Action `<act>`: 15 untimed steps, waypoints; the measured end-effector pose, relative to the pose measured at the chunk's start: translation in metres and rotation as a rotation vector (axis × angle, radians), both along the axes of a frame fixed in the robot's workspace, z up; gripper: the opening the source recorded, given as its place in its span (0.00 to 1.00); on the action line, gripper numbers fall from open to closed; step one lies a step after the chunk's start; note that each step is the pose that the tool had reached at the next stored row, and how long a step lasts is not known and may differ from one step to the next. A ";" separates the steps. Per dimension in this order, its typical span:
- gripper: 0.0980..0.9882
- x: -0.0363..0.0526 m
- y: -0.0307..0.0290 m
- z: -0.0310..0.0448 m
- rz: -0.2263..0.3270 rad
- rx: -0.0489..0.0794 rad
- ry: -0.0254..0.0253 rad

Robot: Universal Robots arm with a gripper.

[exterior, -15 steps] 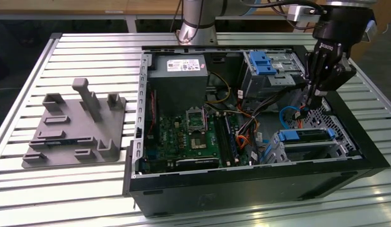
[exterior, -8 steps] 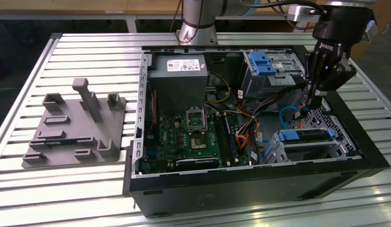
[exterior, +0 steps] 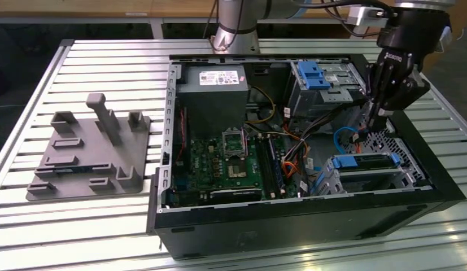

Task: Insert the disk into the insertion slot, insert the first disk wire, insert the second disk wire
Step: 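Insert the first disk wire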

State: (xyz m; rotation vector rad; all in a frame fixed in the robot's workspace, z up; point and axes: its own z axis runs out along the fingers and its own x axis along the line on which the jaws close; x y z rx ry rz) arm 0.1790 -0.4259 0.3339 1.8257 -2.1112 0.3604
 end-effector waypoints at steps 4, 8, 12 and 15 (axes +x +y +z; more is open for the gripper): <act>0.07 0.0001 -0.0083 -0.0001 -0.002 0.005 -0.0001; 0.07 0.0000 -0.0128 0.0000 -0.006 0.025 0.0000; 0.07 0.0000 -0.0167 0.0000 -0.005 0.099 -0.0016; 0.07 0.0000 -0.0198 0.0000 -0.005 0.152 -0.0029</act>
